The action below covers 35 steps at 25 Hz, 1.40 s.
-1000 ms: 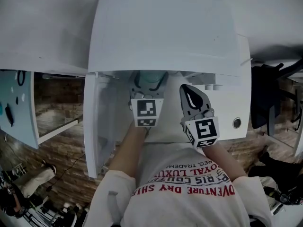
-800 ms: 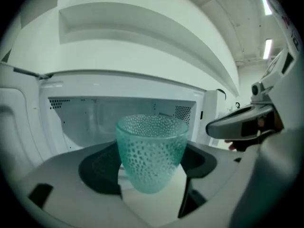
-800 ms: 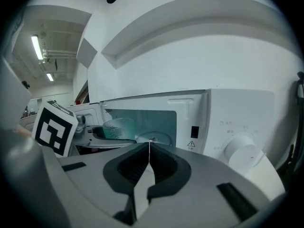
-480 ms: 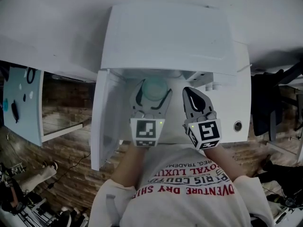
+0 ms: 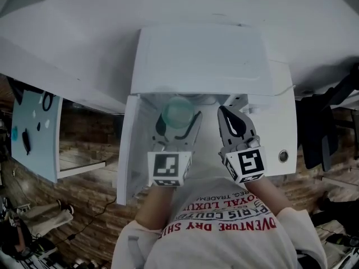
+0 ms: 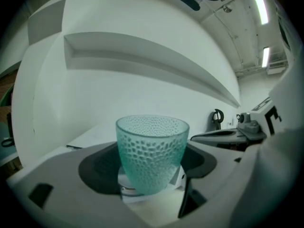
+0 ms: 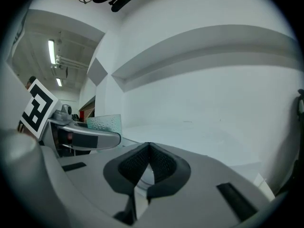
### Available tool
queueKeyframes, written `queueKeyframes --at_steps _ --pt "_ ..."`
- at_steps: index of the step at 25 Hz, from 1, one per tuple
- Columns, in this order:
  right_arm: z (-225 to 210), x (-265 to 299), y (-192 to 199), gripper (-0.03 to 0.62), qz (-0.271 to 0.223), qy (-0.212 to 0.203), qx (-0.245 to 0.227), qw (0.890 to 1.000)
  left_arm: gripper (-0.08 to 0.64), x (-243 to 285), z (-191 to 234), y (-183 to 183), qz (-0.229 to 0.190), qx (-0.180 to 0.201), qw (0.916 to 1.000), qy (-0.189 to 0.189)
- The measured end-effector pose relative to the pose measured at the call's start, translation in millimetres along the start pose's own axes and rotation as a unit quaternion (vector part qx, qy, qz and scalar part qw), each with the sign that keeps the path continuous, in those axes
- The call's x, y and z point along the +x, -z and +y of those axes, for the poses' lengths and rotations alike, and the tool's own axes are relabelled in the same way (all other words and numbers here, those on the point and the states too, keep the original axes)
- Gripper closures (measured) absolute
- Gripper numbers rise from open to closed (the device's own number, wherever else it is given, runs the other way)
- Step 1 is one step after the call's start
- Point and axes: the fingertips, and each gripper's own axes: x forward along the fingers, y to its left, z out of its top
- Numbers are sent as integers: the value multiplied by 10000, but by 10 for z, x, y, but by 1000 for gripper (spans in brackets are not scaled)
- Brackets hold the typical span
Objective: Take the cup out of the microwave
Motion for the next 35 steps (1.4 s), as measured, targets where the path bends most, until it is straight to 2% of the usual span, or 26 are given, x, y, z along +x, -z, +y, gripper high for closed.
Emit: queueKeyframes --at_steps 10,35 --pt "29 -40 -89 580 -80 8 -85 9999 186 -35 -25 -113 -55 12 9999 113" --pt "-14 49 66 580 224 39 50 9997 186 82 -64 138 254 -170 9991 300"
